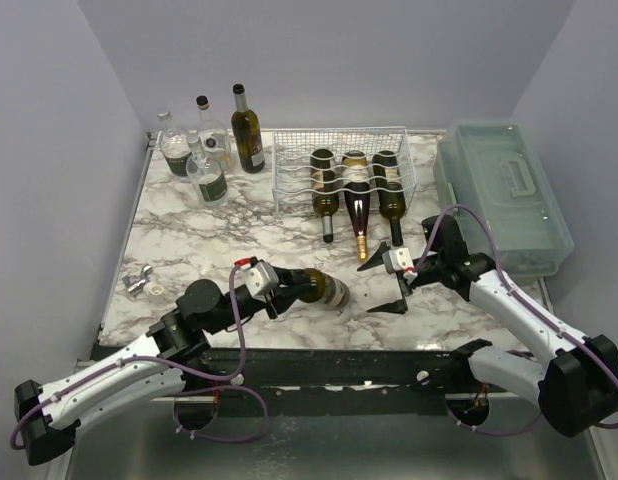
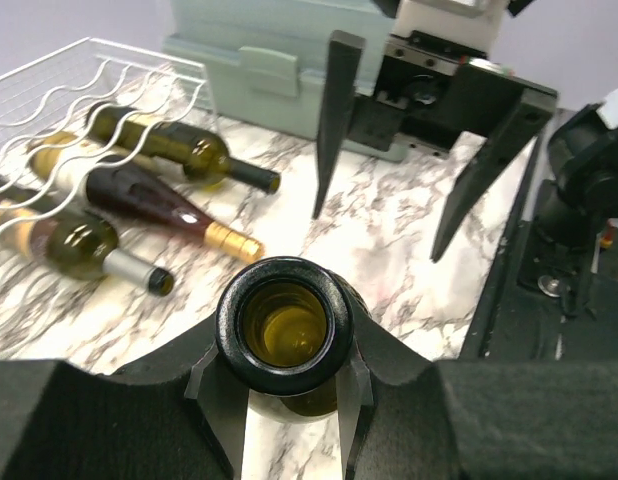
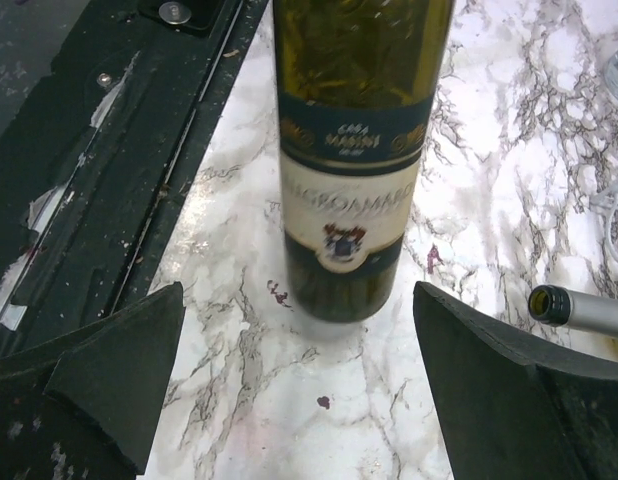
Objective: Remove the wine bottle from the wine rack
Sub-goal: Pick up the wine bottle from the wine rack, then place the wine bottle at the center of the board.
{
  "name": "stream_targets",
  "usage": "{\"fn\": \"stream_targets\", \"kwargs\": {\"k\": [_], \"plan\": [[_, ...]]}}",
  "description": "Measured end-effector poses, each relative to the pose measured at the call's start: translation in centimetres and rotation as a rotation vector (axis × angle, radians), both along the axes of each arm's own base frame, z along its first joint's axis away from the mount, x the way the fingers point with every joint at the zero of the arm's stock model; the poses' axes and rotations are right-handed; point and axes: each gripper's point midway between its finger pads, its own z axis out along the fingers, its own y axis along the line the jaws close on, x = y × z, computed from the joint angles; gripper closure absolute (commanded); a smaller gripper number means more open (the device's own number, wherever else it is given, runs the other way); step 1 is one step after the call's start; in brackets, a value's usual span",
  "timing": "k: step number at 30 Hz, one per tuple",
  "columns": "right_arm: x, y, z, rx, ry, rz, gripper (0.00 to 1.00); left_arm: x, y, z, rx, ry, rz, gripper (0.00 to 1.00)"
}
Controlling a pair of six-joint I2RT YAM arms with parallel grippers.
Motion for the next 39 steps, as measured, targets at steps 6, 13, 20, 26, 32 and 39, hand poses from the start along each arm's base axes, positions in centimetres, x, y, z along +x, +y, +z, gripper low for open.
{"fn": "stream_targets", "kwargs": {"k": [6, 13, 20, 26, 32, 39], "plan": [[0.0, -0.2, -0.2, -0.005, 0.008, -0.005, 0.01, 1.3, 2.3, 1.5, 0.064, 0.005, 0.118, 1.0], [-0.1, -0.2, -0.2, -0.006, 0.008, -0.005, 0.01, 3.3, 4.9, 3.1, 0.134, 0.027, 0.252, 1.0], [0.1, -0.3, -0.2, -0.007, 0.006, -0.011, 0.01, 6.0, 7.7, 2.5, 0.198, 0.088, 0.389, 1.0], [0.1, -0.3, -0.2, -0.007, 0.004, -0.011, 0.01, 8.5, 9.6, 2.4, 0.227, 0.131, 0.494, 1.0], [0.4, -0.5, -0.3, -0.015, -0.001, -0.024, 0.01, 11.3, 11.1, 2.6, 0.223, 0.19, 0.573, 1.0], [0.6, -0.6, -0.4, -0.023, -0.017, -0.03, 0.01, 15.2, 12.6, 2.6, 0.208, 0.268, 0.656, 1.0]]}}
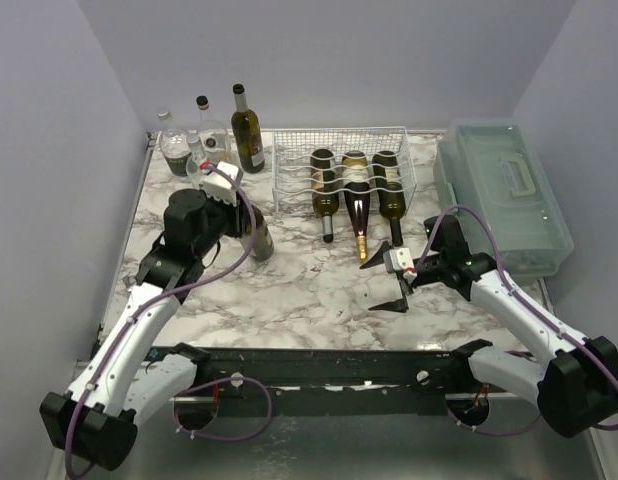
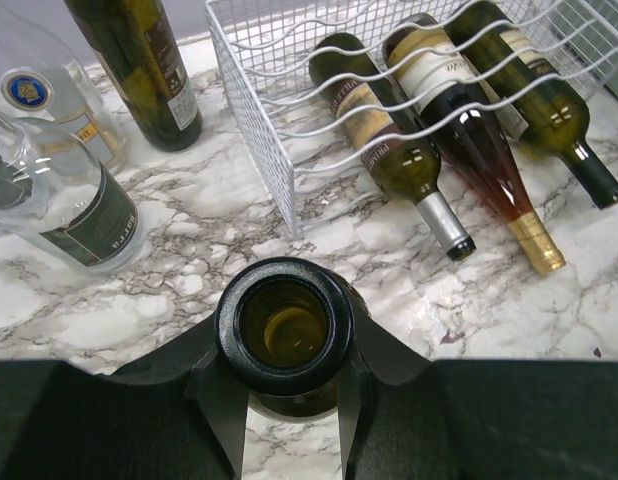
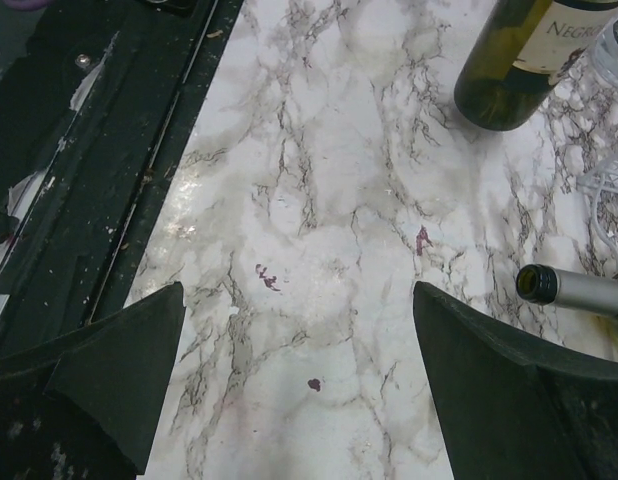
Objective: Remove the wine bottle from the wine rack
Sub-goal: Place the wine bottle at the center of the board.
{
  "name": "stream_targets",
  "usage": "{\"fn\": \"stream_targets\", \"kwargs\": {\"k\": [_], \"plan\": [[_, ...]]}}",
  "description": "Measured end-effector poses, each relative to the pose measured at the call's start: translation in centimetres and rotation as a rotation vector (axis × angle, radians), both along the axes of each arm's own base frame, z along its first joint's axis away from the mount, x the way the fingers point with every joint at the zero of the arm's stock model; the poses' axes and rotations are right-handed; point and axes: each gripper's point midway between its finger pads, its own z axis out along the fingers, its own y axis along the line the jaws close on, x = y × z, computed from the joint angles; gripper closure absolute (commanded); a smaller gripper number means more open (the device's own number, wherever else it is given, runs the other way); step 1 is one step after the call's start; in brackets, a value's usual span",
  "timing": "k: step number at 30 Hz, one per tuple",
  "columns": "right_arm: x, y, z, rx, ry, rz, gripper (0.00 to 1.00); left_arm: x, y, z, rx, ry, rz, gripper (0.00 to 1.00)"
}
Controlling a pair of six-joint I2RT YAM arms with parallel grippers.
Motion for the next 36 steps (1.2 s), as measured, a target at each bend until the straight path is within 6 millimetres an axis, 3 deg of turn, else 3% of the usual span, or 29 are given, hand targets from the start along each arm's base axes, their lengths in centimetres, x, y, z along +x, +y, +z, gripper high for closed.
{"fn": "stream_targets", "kwargs": {"k": [14, 25, 36], "plan": [[0.2, -0.2, -0.1, -0.014, -0.033, -0.003, 0.01, 8.8, 1.3, 2.8, -0.054, 0.019, 0.108, 1.0], [0.3, -0.3, -0.3, -0.023, -0.054, -0.002, 0.01, 13.3, 1.9, 1.9, -0.015, 0.051, 0.17, 1.0], [0.4, -0.7, -0.8, -0.045, -0.064, -0.008, 0.01, 17.3, 1.9, 2.7, 0.003, 0.038, 0.196, 1.0]]}}
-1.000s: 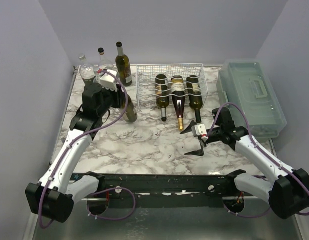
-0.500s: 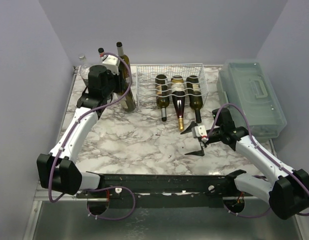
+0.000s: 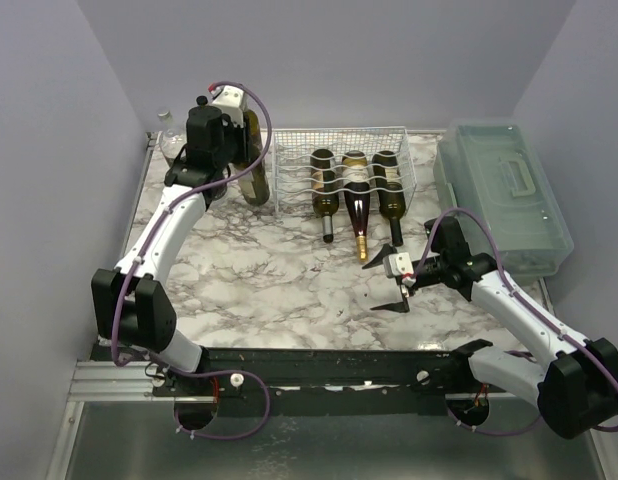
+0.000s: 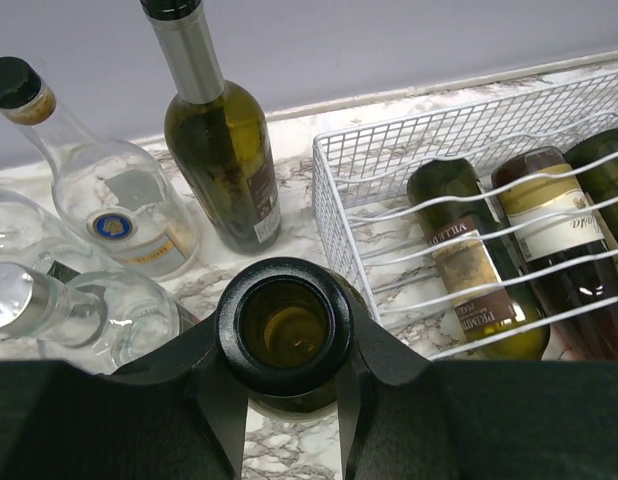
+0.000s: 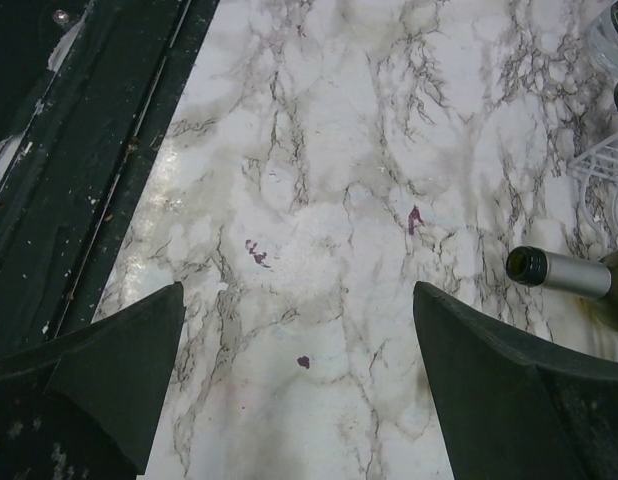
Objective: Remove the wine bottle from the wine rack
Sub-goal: Place the wine bottle at the center of the board.
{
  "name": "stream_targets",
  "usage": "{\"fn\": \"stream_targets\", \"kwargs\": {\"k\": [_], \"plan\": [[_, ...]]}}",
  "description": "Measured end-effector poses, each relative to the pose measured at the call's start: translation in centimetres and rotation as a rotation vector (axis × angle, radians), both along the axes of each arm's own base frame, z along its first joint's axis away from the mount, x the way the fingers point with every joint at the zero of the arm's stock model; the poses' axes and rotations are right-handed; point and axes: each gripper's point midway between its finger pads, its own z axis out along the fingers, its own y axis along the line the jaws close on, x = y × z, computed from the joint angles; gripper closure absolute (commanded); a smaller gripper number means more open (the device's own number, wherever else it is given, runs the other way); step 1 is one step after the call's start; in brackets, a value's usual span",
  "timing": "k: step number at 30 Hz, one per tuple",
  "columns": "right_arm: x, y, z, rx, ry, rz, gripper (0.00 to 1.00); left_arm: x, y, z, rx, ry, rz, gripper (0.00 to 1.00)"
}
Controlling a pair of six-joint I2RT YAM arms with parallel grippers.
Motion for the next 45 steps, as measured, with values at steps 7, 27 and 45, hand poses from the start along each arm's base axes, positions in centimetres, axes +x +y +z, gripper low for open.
{"fn": "stream_targets", "kwargs": {"k": [7, 27, 45], "plan": [[0.0, -0.1, -0.3, -0.01, 0.001, 0.003, 0.01, 2.4, 0.1, -0.7, 0.023, 0.012, 0.008, 1.0], [0.1, -0.3, -1.3, -0.041, 0.007, 0.004, 0.01, 7.2, 2.3, -3.2, 0.066, 0.064, 0.082, 1.0], [0.1, -0.5, -1.7, -0.055, 0.014, 0.005, 0.01, 9.0, 2.8, -2.6, 0.034, 0.054, 0.114, 0.47]]}}
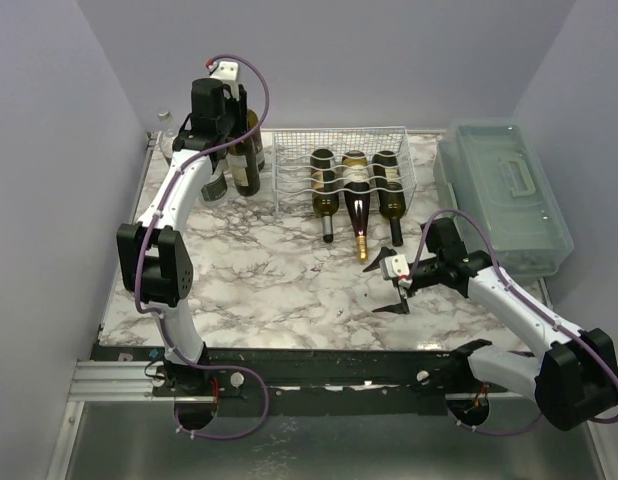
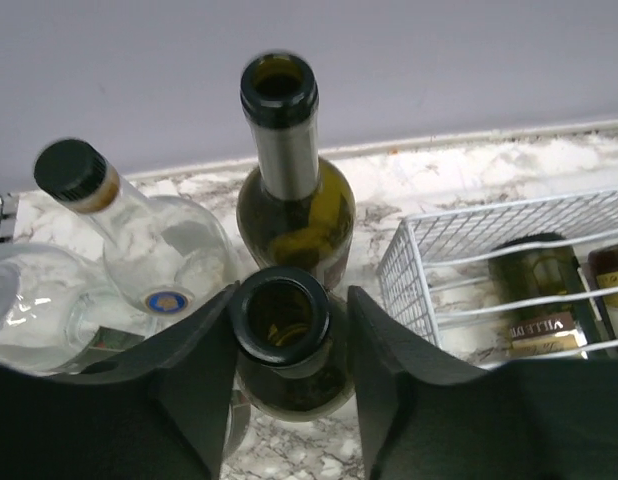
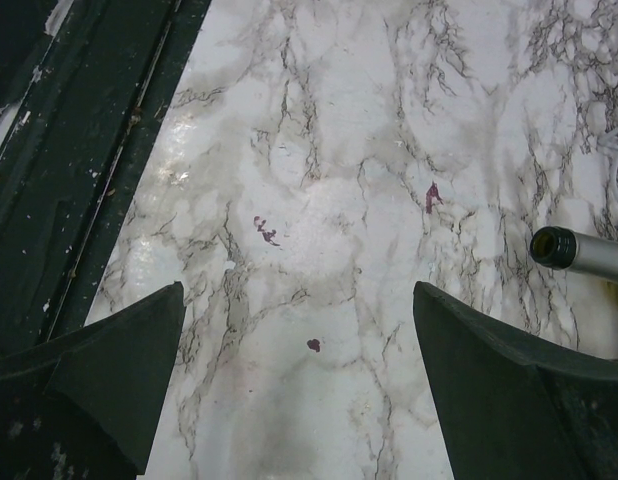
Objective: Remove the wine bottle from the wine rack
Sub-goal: Place the wine bottle at the center of the board, then pick up the wine bottle from the wine rack.
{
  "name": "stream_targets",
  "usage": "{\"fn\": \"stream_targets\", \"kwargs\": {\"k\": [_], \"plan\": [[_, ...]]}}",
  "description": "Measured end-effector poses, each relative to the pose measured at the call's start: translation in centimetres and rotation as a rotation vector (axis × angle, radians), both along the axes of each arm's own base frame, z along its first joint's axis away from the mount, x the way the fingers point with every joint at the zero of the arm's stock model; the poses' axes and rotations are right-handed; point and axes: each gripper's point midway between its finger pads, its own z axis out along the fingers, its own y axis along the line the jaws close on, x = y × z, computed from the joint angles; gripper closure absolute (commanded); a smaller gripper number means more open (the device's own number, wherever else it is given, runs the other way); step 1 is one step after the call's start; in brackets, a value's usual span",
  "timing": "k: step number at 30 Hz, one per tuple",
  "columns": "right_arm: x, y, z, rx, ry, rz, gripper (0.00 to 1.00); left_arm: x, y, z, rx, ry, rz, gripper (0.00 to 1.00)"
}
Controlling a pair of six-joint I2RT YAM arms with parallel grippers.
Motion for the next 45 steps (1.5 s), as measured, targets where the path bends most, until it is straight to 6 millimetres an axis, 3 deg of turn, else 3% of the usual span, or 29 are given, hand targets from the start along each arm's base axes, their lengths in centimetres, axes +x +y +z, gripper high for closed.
{"fn": "stream_targets", "kwargs": {"k": [5, 11, 14, 17, 20, 24, 29, 32, 40, 45], "plan": [[0.1, -0.1, -0.2, -0.007, 0.002, -0.003, 0.01, 0.7, 0.0, 2.8, -0.02, -0.07, 0.011, 0.36], [0.1, -0.1, -0.3, -0.011, 0.003, -0.006, 0.01, 0.6, 0.0, 2.8, -0.03, -0.067, 0.014, 0.21], [0.1, -0.1, -0.3, -0.011, 0.003, -0.006, 0.01, 0.3, 0.0, 3.3, -0.041, -0.071, 0.017, 0.02], [0.2, -0.1, -0.3, -0.013, 0.002, -0.008, 0.01, -0.3, 0.0, 4.6, -0.053, -0.088, 0.02, 0.01], [0.2, -0.1, -0.3, -0.016, 0.001, -0.01, 0.01, -1.4, 0.1, 7.1, -0.076, -0.132, 0.022, 0.01], [0.4, -0.3, -0.5, -0.025, -0.002, -0.018, 0.01, -3.7, 0.3, 10.6, -0.114, -0.194, 0.025, 0.01], [0.9, -0.7, -0.4, -0.03, -0.008, -0.043, 0.01, -7.2, 0.5, 12.6, -0.176, -0.225, 0.034, 0.01], [1.6, -1.2, 0.1, -0.024, -0.021, -0.071, 0.01, -8.9, 0.8, 12.5, -0.207, -0.218, 0.051, 0.01], [3.6, -3.2, 1.4, -0.011, -0.054, -0.176, 0.01, -14.9, 1.9, 9.9, -0.271, -0.173, 0.099, 0.01], [4.3, -3.8, 2.4, -0.002, -0.056, -0.217, 0.01, -20.1, 2.3, 8.6, -0.333, -0.191, 0.102, 0.01]]}}
